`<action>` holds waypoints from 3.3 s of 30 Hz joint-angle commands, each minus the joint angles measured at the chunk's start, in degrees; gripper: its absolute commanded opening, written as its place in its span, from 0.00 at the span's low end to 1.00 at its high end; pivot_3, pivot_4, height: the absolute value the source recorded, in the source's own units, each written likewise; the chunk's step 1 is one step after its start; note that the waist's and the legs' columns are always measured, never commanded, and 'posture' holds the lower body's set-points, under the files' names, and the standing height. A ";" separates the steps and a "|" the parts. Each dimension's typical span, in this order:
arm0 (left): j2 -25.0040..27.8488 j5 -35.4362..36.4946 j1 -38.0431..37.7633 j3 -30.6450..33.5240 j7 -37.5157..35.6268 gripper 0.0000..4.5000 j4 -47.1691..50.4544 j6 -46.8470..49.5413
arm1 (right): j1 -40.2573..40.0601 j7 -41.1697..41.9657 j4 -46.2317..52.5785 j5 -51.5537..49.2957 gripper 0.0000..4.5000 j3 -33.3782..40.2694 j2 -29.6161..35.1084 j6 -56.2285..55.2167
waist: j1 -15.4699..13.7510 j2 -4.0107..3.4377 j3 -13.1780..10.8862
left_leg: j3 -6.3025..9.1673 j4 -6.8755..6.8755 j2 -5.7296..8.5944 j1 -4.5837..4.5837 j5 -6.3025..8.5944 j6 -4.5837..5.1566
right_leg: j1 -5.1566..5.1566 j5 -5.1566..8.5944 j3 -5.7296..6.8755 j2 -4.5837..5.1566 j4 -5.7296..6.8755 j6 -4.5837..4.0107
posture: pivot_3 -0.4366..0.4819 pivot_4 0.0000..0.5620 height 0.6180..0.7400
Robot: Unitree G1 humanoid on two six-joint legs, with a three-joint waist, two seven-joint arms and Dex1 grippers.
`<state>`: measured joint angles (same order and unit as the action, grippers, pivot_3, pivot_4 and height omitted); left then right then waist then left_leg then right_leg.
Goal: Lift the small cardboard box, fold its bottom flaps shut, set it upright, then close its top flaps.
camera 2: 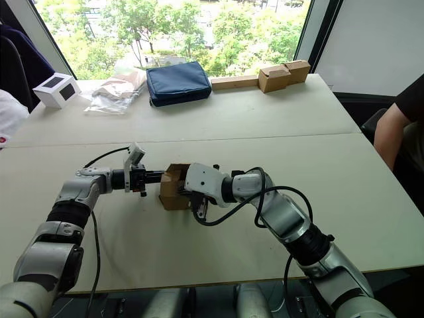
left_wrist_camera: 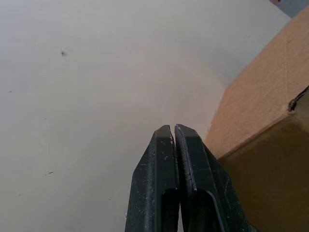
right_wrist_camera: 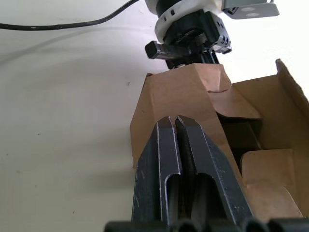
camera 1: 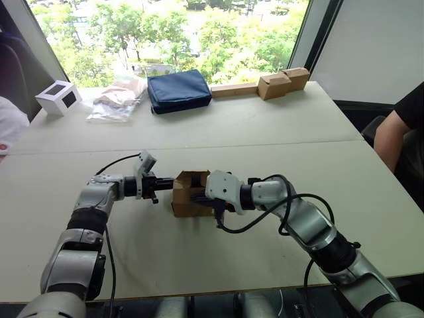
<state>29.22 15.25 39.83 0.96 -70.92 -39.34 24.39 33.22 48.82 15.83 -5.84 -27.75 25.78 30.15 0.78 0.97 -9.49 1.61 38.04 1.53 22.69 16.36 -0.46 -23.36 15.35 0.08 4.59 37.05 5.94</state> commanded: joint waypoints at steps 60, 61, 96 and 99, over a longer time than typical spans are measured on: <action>11.31 22.50 -21.21 4.23 7.66 0.02 43.92 19.37 | 2.24 -0.96 -5.89 1.55 0.01 6.17 -5.08 -6.77 | 0.02 -0.04 -0.01 | 0.04 -0.22 0.02 -0.08 -0.06 -0.14 | 0.01 0.02 -0.02 0.32 -0.11 -0.05 | 0.48 0.27 0.98; 11.38 23.29 -20.54 5.19 7.68 0.02 43.47 19.75 | 1.92 -1.03 -5.46 1.53 0.01 6.19 -5.10 -6.37 | 0.03 -0.04 -0.01 | 0.04 -0.22 0.02 -0.08 -0.06 -0.14 | 0.01 0.02 -0.02 0.33 -0.11 -0.06 | 0.48 0.27 0.98; 2.70 18.42 -10.90 1.53 11.94 0.02 33.34 15.21 | -2.89 0.24 2.16 1.26 0.01 4.53 -2.63 -4.62 | -0.06 -0.02 -0.02 | 0.04 -0.21 0.00 -0.07 -0.07 -0.15 | 0.03 0.02 -0.01 0.11 -0.12 -0.05 | 0.48 0.27 0.98; 2.54 18.85 -11.27 1.93 12.19 0.02 33.80 15.49 | -3.06 0.18 1.45 1.93 0.01 3.76 -2.33 -5.36 | -0.06 -0.03 -0.02 | 0.04 -0.21 -0.01 -0.07 -0.06 -0.15 | 0.02 0.02 -0.01 0.10 -0.12 -0.05 | 0.48 0.27 0.98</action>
<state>31.81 33.51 28.56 1.73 -58.89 -6.58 39.88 29.73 48.91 15.76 -4.38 -24.24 23.48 26.22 0.72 0.95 -9.50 1.65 37.83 1.52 22.62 16.29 -0.61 -23.34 15.37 0.07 4.70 36.92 5.89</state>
